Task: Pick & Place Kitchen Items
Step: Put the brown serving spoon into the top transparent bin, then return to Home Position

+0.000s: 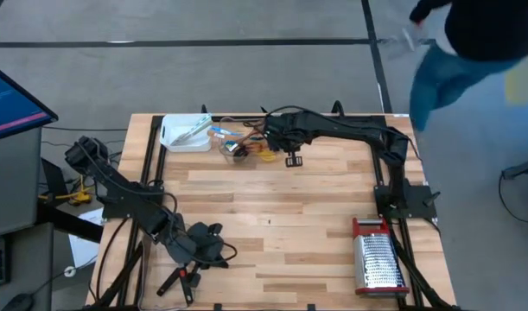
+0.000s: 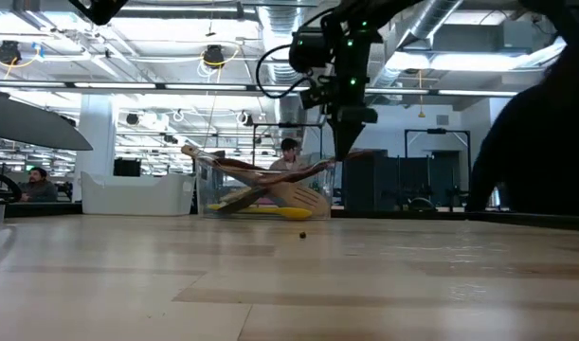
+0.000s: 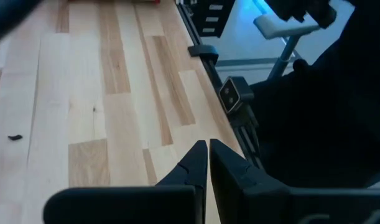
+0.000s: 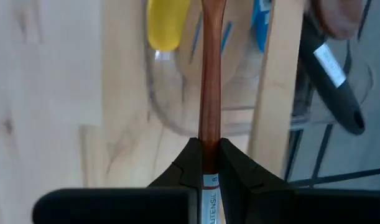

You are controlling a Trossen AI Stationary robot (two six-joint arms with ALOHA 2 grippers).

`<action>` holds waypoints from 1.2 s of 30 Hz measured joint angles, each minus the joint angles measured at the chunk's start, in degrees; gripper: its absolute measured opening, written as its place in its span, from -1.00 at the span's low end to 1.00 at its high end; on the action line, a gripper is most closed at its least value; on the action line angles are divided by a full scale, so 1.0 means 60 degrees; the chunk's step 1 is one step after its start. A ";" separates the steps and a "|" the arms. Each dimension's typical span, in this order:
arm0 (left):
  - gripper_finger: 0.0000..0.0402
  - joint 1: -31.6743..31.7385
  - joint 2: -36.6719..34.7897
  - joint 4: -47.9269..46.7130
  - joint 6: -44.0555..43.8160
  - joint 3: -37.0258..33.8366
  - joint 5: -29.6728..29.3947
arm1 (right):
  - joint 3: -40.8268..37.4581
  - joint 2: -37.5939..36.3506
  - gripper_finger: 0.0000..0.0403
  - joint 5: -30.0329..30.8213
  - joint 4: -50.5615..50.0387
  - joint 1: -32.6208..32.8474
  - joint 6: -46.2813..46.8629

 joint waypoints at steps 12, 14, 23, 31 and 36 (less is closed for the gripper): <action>-0.98 -0.0005 -0.0095 -0.0133 0.0206 0.0000 -0.0057 | 0.0536 0.0104 -0.69 0.0357 -0.0181 -0.0011 -0.0232; -0.98 0.0000 -0.0095 -0.0135 0.0206 0.0000 -0.0057 | 0.0536 0.0111 -0.56 0.0352 -0.0284 0.0055 -0.0220; -0.98 -0.0002 -0.0095 -0.0126 0.0189 0.0000 -0.0047 | 0.0565 0.0090 -0.28 0.0391 -0.0602 0.0403 -0.0313; -0.98 -0.0003 -0.0095 -0.0103 0.0184 0.0000 -0.0040 | 0.1650 0.0020 -0.54 0.0407 -0.2126 0.0845 0.0049; -0.98 -0.0004 -0.0095 -0.0082 0.0194 0.0000 -0.0603 | 0.2690 -0.0059 -0.85 0.0347 -0.4184 0.1105 0.1000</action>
